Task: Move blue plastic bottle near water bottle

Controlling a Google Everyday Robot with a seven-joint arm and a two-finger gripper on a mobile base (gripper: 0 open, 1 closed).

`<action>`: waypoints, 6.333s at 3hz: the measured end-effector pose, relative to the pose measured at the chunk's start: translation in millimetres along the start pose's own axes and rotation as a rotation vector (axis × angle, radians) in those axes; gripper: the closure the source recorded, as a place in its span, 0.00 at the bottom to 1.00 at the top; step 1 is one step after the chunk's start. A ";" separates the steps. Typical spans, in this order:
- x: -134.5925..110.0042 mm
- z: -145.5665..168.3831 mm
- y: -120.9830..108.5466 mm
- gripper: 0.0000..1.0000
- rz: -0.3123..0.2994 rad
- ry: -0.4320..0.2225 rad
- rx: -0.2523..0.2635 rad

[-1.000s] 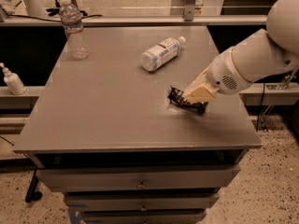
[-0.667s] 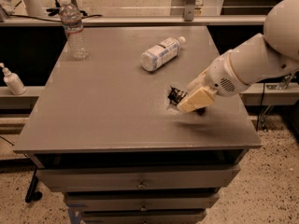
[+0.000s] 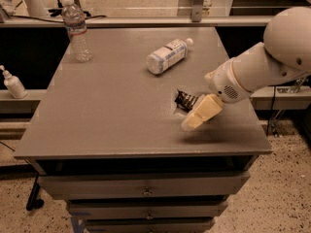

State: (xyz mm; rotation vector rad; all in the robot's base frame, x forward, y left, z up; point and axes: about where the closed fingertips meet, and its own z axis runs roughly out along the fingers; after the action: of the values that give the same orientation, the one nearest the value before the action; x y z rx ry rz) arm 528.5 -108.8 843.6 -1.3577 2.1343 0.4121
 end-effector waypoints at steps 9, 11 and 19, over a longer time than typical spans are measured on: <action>-67.7 -18.7 5.2 1.00 0.023 -0.079 -0.009; -141.2 17.0 6.2 1.00 0.047 -0.155 -0.005; -245.8 148.0 -23.1 1.00 0.090 -0.222 0.000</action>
Offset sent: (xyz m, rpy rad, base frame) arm 0.0025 -0.0101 -0.0334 -0.0291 0.0416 -0.0216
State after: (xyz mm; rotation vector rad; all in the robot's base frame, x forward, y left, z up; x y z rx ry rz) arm 672.5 138.0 878.1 -1.1610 2.0156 0.5713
